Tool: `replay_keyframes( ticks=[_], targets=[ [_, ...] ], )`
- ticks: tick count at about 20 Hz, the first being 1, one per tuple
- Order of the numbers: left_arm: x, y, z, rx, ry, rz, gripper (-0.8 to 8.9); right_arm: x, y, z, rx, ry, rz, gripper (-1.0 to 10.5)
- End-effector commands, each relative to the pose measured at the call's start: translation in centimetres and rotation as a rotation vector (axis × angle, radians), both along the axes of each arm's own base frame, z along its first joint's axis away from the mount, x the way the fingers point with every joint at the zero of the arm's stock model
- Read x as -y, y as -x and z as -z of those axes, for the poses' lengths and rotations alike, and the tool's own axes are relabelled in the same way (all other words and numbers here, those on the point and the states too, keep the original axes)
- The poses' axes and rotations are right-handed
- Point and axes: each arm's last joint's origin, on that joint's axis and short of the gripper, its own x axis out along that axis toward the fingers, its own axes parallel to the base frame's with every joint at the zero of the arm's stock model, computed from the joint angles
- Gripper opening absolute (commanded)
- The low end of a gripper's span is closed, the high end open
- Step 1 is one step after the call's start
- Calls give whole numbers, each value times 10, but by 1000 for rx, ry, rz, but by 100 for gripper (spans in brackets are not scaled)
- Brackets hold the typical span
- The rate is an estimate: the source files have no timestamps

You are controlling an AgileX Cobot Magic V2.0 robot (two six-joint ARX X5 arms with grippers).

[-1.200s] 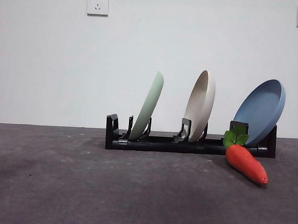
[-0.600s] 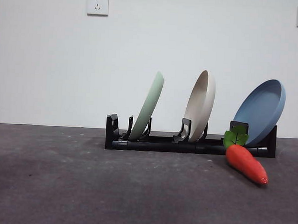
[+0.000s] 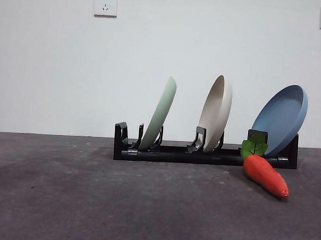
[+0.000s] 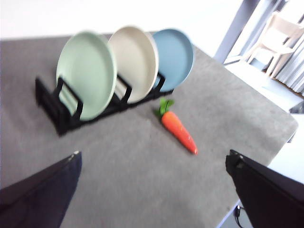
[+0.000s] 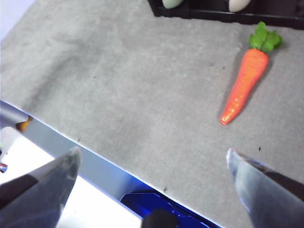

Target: Take the green plate from the plate rack,put the plate on the table,take the carrot from the table,put the carrot in the plate

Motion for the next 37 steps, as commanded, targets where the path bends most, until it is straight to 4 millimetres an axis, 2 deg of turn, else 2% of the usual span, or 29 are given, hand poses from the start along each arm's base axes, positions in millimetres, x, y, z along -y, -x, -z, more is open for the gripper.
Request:
replay_keyframes(
  ticks=[1,5,9,14,18,21,25,29,31,33,37],
  targets=[
    [8,-23,-14,21,8,48,616,0,-2,-1,-3,-2,2,662],
    [38,-79,-27,58,-21,101,616,-1,-8,1,-32,-3,5,662],
    [81,-139,-20,98,-76,80,616,-1,-10,2,-40,-4,7,662],
    [132,-205,13,133,-118,27,616,-1,-10,2,-42,-5,9,661],
    [163,-242,48,145,-151,-29,616,-1,-10,2,-43,-2,12,661],
    [178,-260,79,140,-168,-47,616,-1,-11,2,-47,-2,12,661],
    [188,-275,115,93,-203,-58,615,-1,-14,3,-59,-1,12,661],
    [193,-281,136,56,-226,-53,611,-1,-16,4,-68,0,12,660],
    [194,-283,143,36,-237,-65,458,-1,-16,4,-68,0,12,660],
    [194,-283,148,9,-235,-69,369,-1,-16,4,-69,0,12,660],
    [195,-282,148,-14,-195,-46,124,-1,-16,4,-69,0,12,659]
  ],
)
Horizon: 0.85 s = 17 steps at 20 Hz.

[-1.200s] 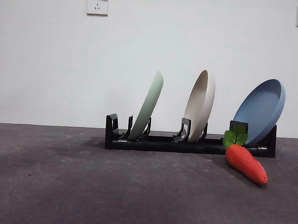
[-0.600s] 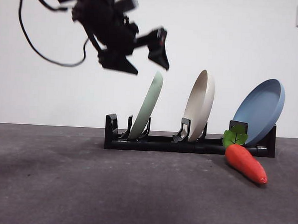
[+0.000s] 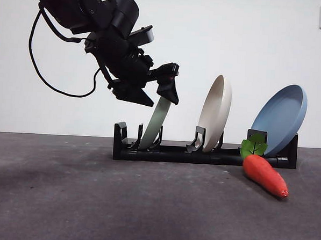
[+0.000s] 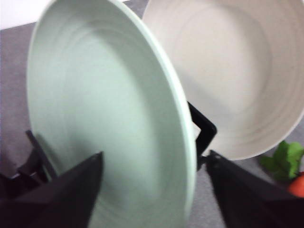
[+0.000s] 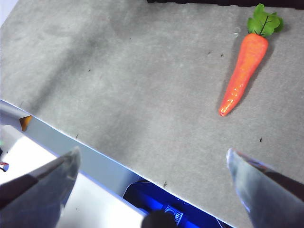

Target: Take the green plate from the plate rack,put the plate on the table,take the carrot from the table,put the carrot in the plate

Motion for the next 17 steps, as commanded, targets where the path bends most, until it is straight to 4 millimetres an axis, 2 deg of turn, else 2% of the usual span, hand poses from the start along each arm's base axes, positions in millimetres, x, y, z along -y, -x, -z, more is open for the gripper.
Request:
replay_keyframes(
  ticks=[1,4,6,12,17],
  targets=[
    [3,0,6,-32,32,18,78,0,0,-1,4,-2,6,659],
    [4,0,6,-38,42,42,52,0,0,-1,4,-2,6,658],
    [5,1,6,-50,61,70,-13,0,0,-1,3,-2,6,658],
    [3,1,4,-81,106,65,-8,0,0,-1,3,-2,6,658],
    [1,8,-21,-55,175,89,-8,0,-1,-1,4,-2,6,658]
  ],
)
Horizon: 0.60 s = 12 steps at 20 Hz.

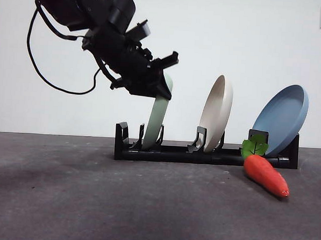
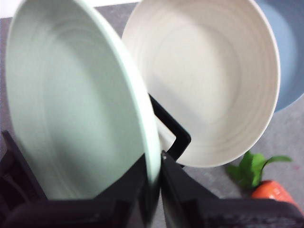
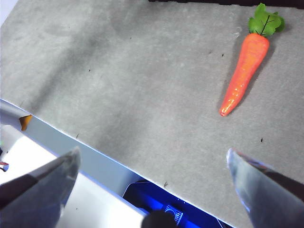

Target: Take the green plate from the plate rack,put the plate on the table,take the carrot from the table,put the carrot in the plate

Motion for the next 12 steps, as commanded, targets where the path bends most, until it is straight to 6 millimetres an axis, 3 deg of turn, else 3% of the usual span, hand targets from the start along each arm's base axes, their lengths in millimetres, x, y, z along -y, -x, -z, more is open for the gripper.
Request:
replay_keyframes(
  ticks=[1,7,12],
  targets=[
    [2,8,-18,15,58,38,-8,0,0,-1,6,-2,6,658],
    [-10,32,-74,119,113,46,-8,0,0,-1,6,-2,6,658],
    [-28,85,-132,181,41,95,-8,0,0,-1,5,-2,6,658]
  ],
)
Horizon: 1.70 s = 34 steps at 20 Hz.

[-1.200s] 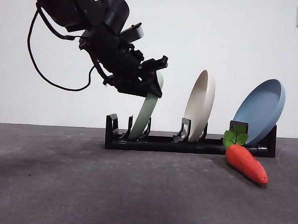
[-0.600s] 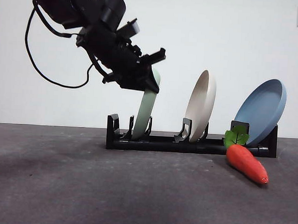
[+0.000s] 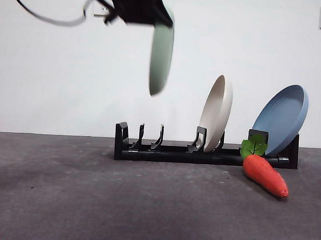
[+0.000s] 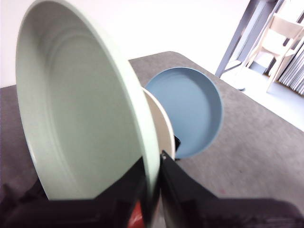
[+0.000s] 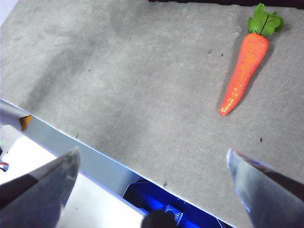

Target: Take the green plate from the plate rack,put the plate on the table,take the carrot from the table,put the carrot in the plate

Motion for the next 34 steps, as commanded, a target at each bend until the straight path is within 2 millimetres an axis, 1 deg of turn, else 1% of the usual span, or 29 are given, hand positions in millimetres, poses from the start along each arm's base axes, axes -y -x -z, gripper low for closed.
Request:
replay_keyframes(
  ticks=[1,3,5,6,8,10,13,15,18,21,23,26,28,31,34],
  targets=[
    [-8,38,-30,98,-107,56,-8,0,0,-1,5,-2,6,658],
    [-14,73,-46,145,-249,53,-8,0,0,-1,4,-2,6,658],
    [-14,105,-51,176,-415,57,-8,0,-1,-1,1,-2,7,658],
    [-11,117,-49,183,-510,70,-8,0,-1,-1,1,-2,7,658],
    [-2,135,-37,156,-712,103,-8,0,-1,-1,1,-2,7,658],
    [10,144,-21,108,-851,160,-6,0,-1,-1,4,-3,6,658],
    [34,146,6,88,-977,187,-6,0,-2,-2,13,-3,6,658],
    [50,145,33,58,-1049,227,-6,0,-2,-2,13,-3,6,658],
    [71,141,77,43,-1112,259,-6,0,-2,-2,13,-3,6,658],
    [93,136,111,54,-1147,270,-6,0,-2,-2,13,-3,6,658],
    [103,134,132,42,-1197,283,-6,0,-2,-2,13,-3,6,658],
    [112,128,163,-5,-1258,311,-6,0,-2,-2,13,-3,6,658],
    [116,126,176,-16,-1272,318,-6,0,-2,-2,13,-3,6,658],
    [120,124,187,-37,-1268,322,-8,0,-2,-1,12,-3,6,658],
    [120,128,191,-155,-1178,417,8,0,-4,-1,5,-2,6,658]
  ],
)
